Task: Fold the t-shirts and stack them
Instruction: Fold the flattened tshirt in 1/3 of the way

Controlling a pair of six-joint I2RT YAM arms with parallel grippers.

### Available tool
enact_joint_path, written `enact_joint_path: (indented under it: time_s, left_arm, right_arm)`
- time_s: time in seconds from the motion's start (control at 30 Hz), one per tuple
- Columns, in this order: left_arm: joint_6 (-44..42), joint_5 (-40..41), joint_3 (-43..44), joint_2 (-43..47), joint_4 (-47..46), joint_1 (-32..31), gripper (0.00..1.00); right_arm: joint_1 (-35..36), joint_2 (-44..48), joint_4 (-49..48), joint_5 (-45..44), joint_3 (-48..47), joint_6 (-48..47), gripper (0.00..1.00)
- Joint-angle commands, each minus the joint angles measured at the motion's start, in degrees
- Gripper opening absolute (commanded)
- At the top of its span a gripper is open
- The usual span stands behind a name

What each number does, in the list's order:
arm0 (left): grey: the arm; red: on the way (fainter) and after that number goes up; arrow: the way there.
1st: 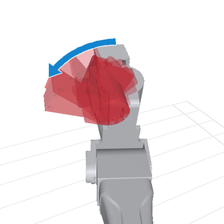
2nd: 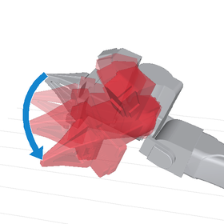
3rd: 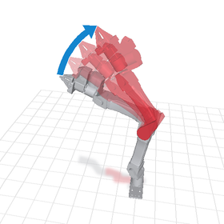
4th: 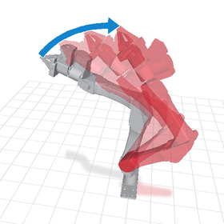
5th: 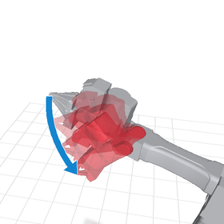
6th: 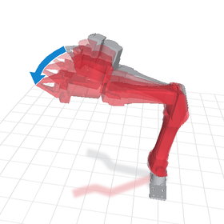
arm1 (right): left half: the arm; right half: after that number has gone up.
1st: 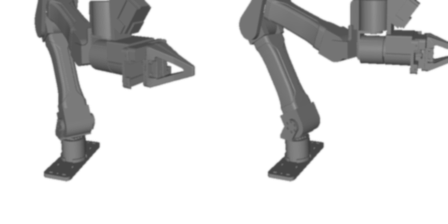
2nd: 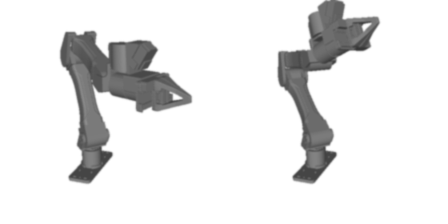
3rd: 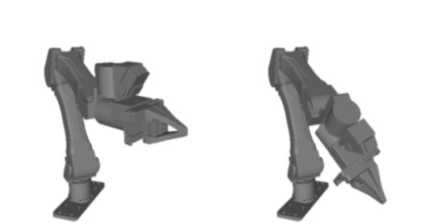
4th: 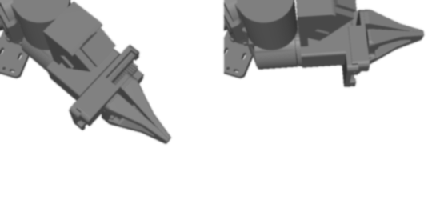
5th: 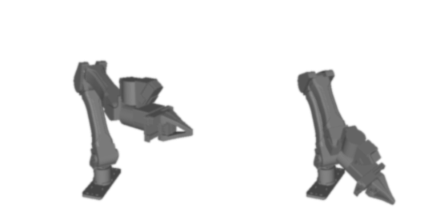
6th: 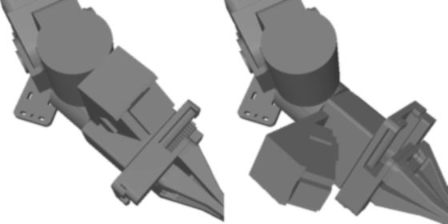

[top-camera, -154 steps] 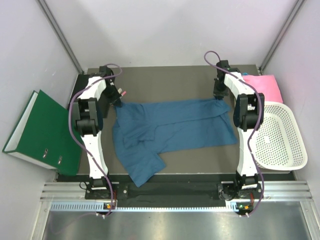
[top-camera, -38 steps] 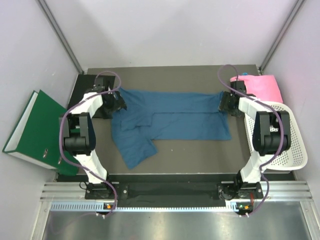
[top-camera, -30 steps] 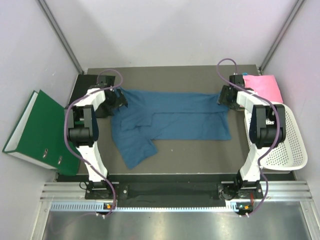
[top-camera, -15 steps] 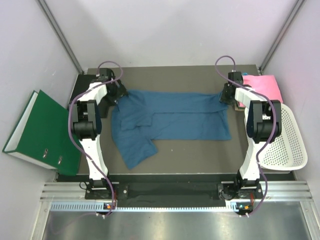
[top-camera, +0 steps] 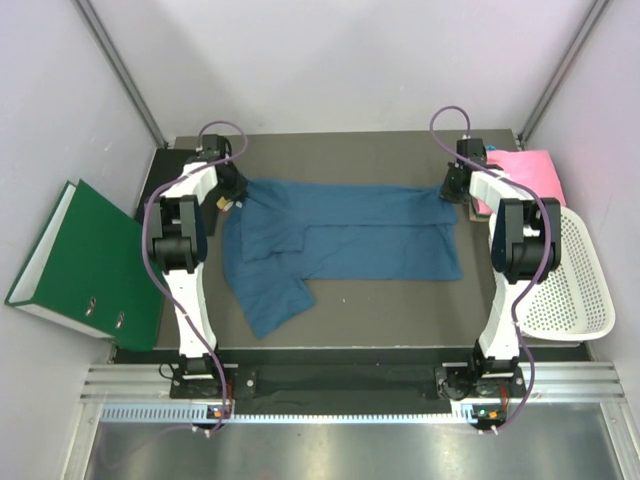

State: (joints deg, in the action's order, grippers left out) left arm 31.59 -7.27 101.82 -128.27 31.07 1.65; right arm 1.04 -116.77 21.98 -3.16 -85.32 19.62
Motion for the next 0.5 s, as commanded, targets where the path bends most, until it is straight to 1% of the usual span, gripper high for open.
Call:
enact_joint_path:
  time_s: [0.0,0.03,0.1,0.13,0.23,0.33,0.4,0.43,0.47]
  left_arm:
    - [-0.39,0.76,3.12,1.79,-1.28,-0.16,0.00]
    - [-0.74,1.02,3.21,1.97,-1.27,-0.07,0.00]
    - [-1.01,1.20,3.64,2.41,-1.28,-0.07,0.00]
    - [-1.10,1.20,3.91,2.32,-1.19,-0.07,0.00]
    - [-1.27,0.77,5.23,1.79,-0.75,0.02,0.00]
    - [-1.36,0.50,6.72,0.92,-0.22,-0.07,0.00]
    - [-1.53,0.06,7.69,0.22,0.04,-0.07,0.00]
    - [-1.45,-0.11,7.95,0.04,0.22,-0.07,0.00]
    - [-1.62,-0.12,8.39,-0.14,0.39,-0.07,0.00]
  right_arm:
    - [-0.69,0.76,0.08,-0.35,-2.92,-0.37,0.00]
    - [-0.60,0.58,0.95,-0.88,-3.10,-0.28,0.01]
    - [-0.60,0.58,1.40,-1.85,-3.10,-0.19,0.07]
    - [-0.60,0.75,1.40,-2.03,-2.93,-0.45,0.14]
    - [-0.60,1.02,1.49,-3.43,-2.66,-0.37,0.22]
    - [-0.60,1.19,1.93,-3.96,-2.75,-0.37,0.27]
    - [-0.60,1.37,2.54,-4.84,-2.66,-0.11,0.29]
    - [-0.60,1.54,2.89,-5.36,-2.66,0.24,0.32]
    - [-0.60,1.63,3.24,-5.98,-2.49,0.33,0.39]
